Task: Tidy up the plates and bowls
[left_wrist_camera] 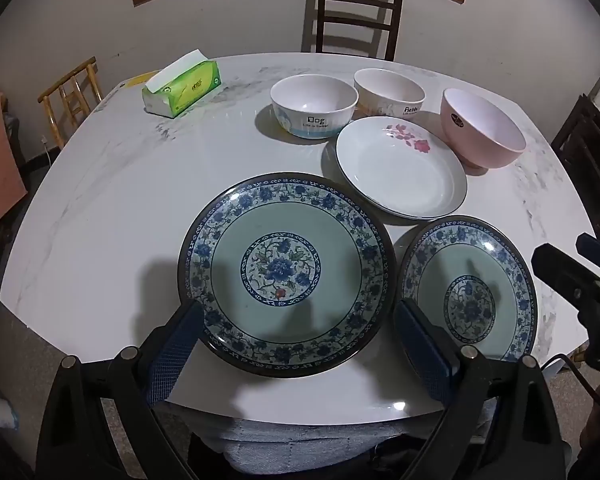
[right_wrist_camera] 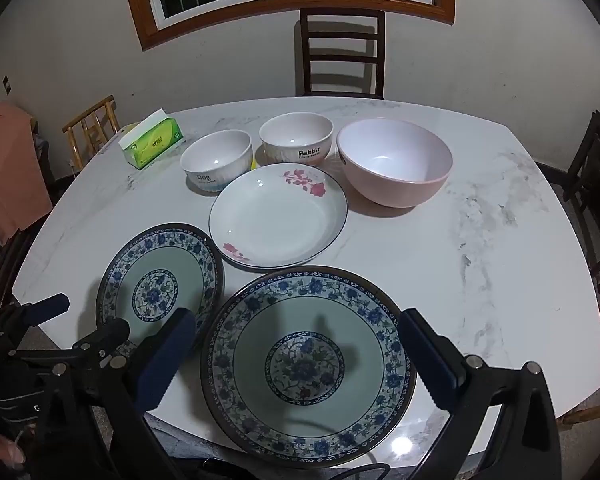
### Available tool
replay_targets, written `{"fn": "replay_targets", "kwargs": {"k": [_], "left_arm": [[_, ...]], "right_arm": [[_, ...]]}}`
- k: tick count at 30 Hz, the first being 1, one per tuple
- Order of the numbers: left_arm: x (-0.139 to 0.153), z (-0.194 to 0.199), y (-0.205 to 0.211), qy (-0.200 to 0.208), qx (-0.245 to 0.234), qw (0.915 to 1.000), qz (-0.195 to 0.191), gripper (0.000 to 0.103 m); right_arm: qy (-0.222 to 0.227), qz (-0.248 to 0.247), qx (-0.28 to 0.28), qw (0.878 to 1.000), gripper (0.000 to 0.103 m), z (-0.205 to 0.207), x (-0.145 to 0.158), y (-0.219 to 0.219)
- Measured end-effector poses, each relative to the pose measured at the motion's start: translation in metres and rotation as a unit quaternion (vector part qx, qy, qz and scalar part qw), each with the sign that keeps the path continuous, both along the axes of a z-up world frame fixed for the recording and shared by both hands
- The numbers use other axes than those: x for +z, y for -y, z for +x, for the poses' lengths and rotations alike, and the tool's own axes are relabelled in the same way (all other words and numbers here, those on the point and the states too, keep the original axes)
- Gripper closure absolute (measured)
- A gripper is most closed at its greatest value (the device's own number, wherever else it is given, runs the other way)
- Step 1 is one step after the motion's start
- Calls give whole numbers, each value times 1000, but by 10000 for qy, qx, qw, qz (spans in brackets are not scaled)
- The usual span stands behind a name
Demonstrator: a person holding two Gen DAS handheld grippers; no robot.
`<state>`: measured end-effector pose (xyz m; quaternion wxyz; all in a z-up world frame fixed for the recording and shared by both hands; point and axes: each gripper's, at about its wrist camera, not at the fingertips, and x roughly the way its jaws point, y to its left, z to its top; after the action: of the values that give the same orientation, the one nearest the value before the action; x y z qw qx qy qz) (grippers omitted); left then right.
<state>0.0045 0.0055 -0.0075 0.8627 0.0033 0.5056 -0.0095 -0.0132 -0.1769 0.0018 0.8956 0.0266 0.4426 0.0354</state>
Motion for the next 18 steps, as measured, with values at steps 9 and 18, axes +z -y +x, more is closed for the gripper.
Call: {"fn": "replay_targets", "kwargs": {"k": [9, 18], "left_arm": [[2, -1, 2, 15, 3, 10000, 19, 8], [2, -1, 2, 10, 4, 10000, 22, 8]], "right_arm": [[-23, 30, -13, 10000, 0, 0, -2, -1], [-66, 27, 10, 10000, 0, 0, -6, 0]]}}
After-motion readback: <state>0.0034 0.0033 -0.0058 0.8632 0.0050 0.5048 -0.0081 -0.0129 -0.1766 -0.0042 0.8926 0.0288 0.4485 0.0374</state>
